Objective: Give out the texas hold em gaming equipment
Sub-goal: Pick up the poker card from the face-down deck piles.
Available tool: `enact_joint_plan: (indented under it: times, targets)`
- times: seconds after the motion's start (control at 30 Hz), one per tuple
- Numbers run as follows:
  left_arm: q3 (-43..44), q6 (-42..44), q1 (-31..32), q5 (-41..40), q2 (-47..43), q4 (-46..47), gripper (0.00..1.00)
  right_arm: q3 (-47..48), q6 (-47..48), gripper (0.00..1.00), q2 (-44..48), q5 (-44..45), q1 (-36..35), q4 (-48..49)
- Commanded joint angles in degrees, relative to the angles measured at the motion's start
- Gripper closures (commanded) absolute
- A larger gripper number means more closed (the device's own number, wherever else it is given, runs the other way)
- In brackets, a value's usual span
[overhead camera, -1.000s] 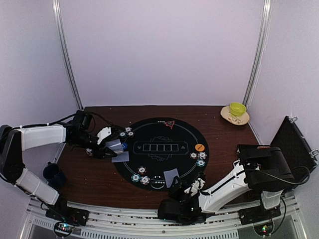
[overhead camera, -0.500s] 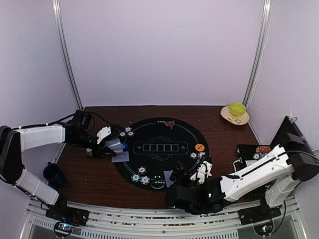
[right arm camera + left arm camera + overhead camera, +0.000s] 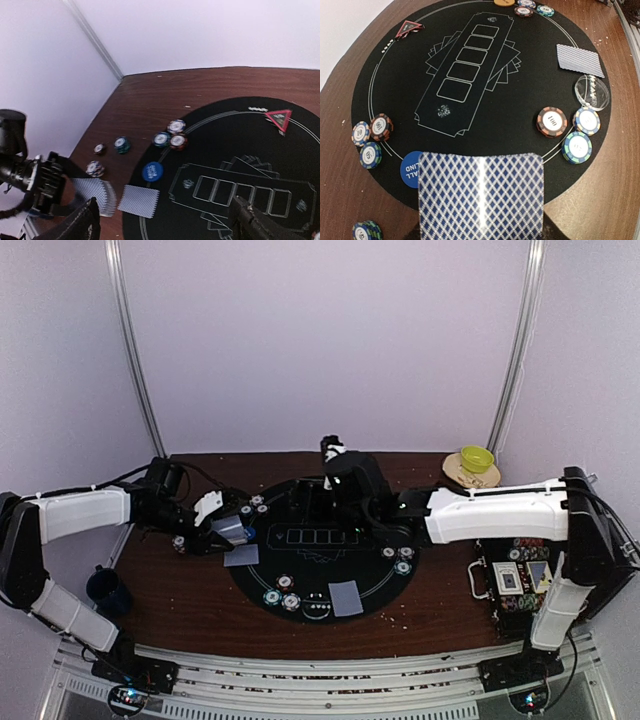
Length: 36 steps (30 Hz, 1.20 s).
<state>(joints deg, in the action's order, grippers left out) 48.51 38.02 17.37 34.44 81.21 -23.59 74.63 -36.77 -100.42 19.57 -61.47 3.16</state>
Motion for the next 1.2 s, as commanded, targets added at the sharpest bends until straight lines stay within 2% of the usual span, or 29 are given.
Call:
enact_joint_plan:
  times: [0.0, 0.3, 0.43, 0.7, 0.97, 1.17]
  targets:
    - [3.23, 1.09, 0.8, 0.72, -0.15, 0.2, 0.56, 9.77, 12.6, 0.1, -7.43, -17.94, 1.51, -5.64]
    - [4.99, 2.93, 3.31, 2.62, -0.67, -1.76, 0.55, 12.45, 12.76, 0.1, -15.56, -43.69, 6.37, 5.45]
    - [5.87, 4.61, 3.96, 5.18, -0.48, -3.65, 0.54, 14.61, 14.06, 0.12, -18.28, -46.16, 6.81, 4.6]
    - [6.72, 4.63, 5.46, 4.99, 1.11, -4.02, 0.54, 15.5, 15.66, 0.13, -20.11, -51.17, 7.06, 7.02]
    - [6.19, 4.72, 6.42, 5.96, 1.17, -4.01, 0.54, 19.79, 15.27, 0.16, -23.68, -49.42, 7.15, 5.11]
    - [5.85, 4.86, 6.75, 6.04, 0.49, -4.0, 0.54, 20.91, 15.49, 0.25, -25.38, -49.46, 7.42, 4.69]
